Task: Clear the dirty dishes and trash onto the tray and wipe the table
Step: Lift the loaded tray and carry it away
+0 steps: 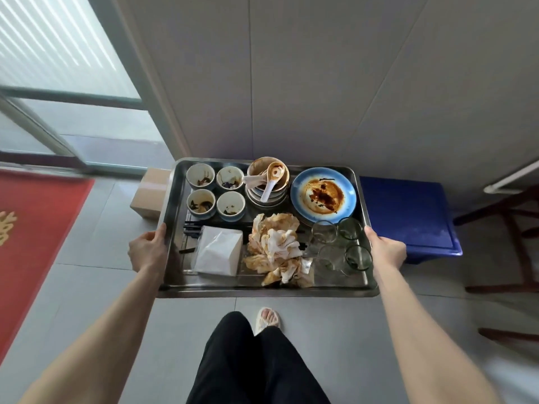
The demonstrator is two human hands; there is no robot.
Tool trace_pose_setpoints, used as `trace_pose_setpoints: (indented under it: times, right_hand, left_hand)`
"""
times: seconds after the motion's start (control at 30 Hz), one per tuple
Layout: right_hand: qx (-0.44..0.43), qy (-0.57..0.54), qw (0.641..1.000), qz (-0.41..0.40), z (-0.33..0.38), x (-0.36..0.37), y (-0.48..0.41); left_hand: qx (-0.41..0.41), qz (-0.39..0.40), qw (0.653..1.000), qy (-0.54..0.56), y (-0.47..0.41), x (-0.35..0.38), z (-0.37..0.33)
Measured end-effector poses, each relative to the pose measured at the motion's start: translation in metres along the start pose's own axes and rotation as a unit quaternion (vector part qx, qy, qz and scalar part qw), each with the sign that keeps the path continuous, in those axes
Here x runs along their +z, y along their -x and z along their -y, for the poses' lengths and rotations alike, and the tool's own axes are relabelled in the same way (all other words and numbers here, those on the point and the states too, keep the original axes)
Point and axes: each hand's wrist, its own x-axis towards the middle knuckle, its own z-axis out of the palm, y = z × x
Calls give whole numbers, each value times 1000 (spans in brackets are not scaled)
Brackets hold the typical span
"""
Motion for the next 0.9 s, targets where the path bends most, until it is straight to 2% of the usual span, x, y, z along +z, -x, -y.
trace_pose_setpoints:
  times: [0.23,0.63,0.9]
  right_hand:
    - [14,-8,1000,-18,-2,89,-64]
    - [14,-26,999,-35,-68,238,-169]
    - [7,-50,998,-40,-113,302,-220]
  left_hand:
    - [22,7,1000,-12,-89,81,-6]
    - [36,21,999,-7,-223,217,60]
    - [59,36,998,-15,-281,287,95]
